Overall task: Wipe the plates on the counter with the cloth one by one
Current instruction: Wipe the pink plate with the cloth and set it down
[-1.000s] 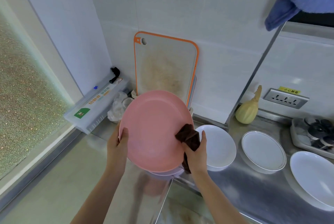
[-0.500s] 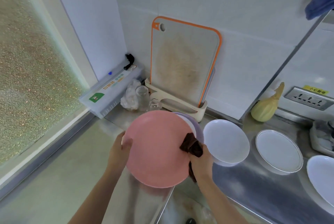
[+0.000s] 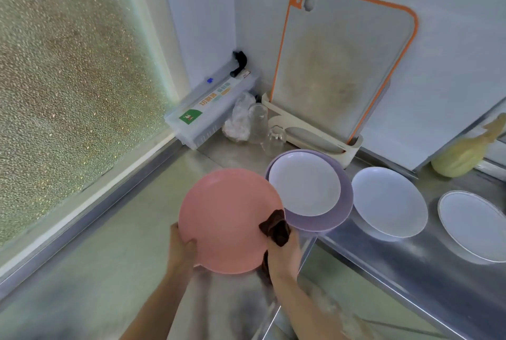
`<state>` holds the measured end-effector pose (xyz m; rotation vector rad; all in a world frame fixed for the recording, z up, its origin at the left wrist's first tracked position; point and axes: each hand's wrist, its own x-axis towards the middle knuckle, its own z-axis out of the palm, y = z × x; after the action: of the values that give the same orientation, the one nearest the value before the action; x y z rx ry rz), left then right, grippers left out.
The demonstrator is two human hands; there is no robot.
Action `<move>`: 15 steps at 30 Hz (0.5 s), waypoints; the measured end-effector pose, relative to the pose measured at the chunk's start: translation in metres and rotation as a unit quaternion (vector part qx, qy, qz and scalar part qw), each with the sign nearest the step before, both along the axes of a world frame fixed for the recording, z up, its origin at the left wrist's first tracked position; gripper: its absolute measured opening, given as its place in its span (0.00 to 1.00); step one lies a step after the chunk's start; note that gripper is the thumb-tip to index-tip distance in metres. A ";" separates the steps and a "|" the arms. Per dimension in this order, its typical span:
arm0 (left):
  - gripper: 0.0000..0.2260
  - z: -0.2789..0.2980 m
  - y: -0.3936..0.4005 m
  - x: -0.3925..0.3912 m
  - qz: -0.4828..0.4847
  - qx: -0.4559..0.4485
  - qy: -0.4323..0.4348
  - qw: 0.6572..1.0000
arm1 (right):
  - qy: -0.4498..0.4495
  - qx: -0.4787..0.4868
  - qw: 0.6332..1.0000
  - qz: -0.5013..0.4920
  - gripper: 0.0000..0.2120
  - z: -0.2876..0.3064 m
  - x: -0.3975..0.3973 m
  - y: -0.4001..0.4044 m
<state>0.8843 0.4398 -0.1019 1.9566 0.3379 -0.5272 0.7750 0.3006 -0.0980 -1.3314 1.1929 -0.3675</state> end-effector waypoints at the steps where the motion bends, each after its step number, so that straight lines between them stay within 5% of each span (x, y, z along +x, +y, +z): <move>1: 0.26 0.001 0.003 0.003 0.006 -0.008 0.000 1.000 | 0.003 0.001 1.000 0.012 0.15 -0.001 0.003 0.003; 15: 0.21 -0.046 0.034 0.020 0.046 0.027 0.010 0.999 | 0.110 -0.095 0.979 0.141 0.21 -0.028 0.010 0.019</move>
<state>0.9044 0.4740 -0.1478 1.9782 0.4573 -0.4817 0.7851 0.3200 -0.1265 -1.7187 1.1478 -0.1336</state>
